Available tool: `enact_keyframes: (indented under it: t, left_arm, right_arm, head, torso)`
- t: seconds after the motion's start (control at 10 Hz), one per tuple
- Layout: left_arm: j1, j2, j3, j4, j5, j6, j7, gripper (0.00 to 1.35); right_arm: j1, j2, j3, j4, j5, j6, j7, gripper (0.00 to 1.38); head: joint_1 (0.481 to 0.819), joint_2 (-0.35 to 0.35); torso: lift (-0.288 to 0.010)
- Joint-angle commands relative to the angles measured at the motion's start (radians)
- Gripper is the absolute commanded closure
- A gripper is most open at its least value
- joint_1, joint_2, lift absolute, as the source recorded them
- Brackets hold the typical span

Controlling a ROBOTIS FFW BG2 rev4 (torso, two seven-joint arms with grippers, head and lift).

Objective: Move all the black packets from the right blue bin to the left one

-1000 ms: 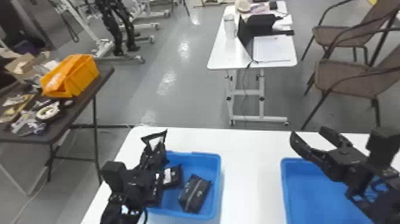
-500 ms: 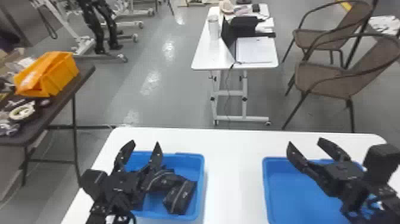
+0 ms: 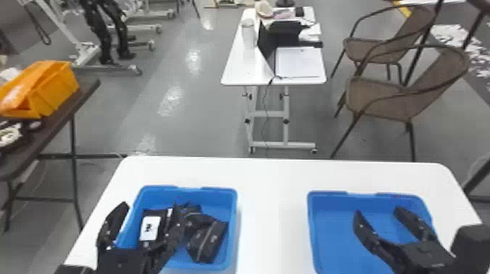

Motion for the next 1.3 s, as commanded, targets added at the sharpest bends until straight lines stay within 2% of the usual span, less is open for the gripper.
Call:
enact_keyframes:
  t: [0.0, 0.1, 0.2, 0.3, 0.4, 0.9, 1.2]
  left_arm:
    - [0.070, -0.003, 0.005, -0.044, -0.016, -0.003, 0.001, 0.04]
    - [0.091, -0.003, 0.005, -0.067, -0.030, 0.071, -0.004, 0.00]
    - [0.088, -0.003, -0.016, -0.087, -0.028, 0.141, -0.002, 0.00]
    - [0.083, 0.031, -0.030, -0.101, -0.022, 0.172, 0.004, 0.00]
    - [0.091, 0.043, -0.039, -0.111, -0.025, 0.198, 0.025, 0.00]
    - [0.099, 0.014, -0.026, -0.114, -0.041, 0.190, 0.025, 0.00]
    - [0.097, 0.017, -0.026, -0.111, -0.038, 0.190, 0.025, 0.00]
  right_arm:
    - [0.083, 0.007, -0.007, -0.033, 0.024, -0.042, 0.000, 0.22]
    - [0.133, 0.011, -0.015, -0.056, 0.040, -0.045, -0.001, 0.22]
    - [0.165, 0.028, -0.026, -0.060, 0.040, -0.045, 0.000, 0.22]
    - [0.194, 0.039, -0.035, -0.070, 0.066, -0.056, 0.002, 0.22]
    - [0.214, 0.042, -0.040, -0.074, 0.080, -0.056, 0.003, 0.22]
    - [0.194, 0.044, -0.044, -0.057, 0.098, -0.063, 0.033, 0.22]
    - [0.194, 0.044, -0.044, -0.056, 0.103, -0.071, 0.034, 0.22]
  head:
    - [0.695, 0.121]
    - [0.695, 0.124]
    - [0.695, 0.121]
    - [0.695, 0.115]
    - [0.695, 0.100]
    - [0.695, 0.091]
    - [0.695, 0.093]
  torso:
    - [0.000]
    - [0.000]
    - [0.000]
    - [0.000]
    - [0.000]
    - [0.000]
    - [0.000]
